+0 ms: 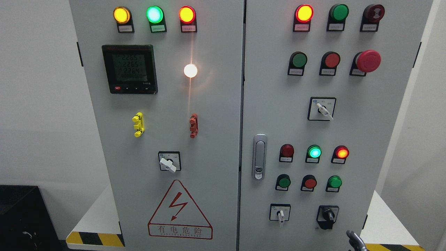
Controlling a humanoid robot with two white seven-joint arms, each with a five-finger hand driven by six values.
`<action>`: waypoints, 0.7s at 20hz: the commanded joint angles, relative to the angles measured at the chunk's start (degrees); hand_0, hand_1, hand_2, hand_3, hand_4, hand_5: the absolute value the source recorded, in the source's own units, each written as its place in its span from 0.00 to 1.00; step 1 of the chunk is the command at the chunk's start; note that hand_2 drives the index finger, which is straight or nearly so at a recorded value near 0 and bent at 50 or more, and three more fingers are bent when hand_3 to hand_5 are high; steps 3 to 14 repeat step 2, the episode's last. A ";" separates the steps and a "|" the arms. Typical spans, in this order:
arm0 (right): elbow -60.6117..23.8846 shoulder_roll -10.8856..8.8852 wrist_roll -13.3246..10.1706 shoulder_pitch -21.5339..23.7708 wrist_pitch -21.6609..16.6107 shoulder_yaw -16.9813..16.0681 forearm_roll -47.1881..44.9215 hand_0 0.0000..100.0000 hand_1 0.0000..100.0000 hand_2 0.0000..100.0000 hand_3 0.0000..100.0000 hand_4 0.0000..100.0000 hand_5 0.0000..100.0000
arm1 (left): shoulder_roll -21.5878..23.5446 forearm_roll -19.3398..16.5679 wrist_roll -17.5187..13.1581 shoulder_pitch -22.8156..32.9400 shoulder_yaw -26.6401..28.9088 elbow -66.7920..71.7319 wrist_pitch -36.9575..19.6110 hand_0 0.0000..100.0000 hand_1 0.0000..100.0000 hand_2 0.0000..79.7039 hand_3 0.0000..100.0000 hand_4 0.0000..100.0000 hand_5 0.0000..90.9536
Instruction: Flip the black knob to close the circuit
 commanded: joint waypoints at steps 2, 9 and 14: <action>-1.18 0.07 1.57 0.88 -0.19 0.44 -5.15 0.00 0.00 0.00 0.08 0.09 0.01 | -0.03 0.00 -0.02 1.32 0.00 -1.67 0.01 0.12 0.56 0.00 0.00 0.00 0.00; -1.18 0.07 1.57 0.88 -0.19 0.44 -5.15 0.00 0.00 0.00 0.08 0.09 0.01 | -0.03 0.00 -0.02 1.32 0.00 -1.67 0.01 0.12 0.56 0.00 0.00 0.00 0.00; -1.18 0.07 1.57 0.88 -0.19 0.44 -5.15 0.00 0.00 0.00 0.08 0.09 0.01 | -0.03 0.00 -0.02 1.32 0.00 -1.67 0.01 0.12 0.56 0.00 0.00 0.00 0.00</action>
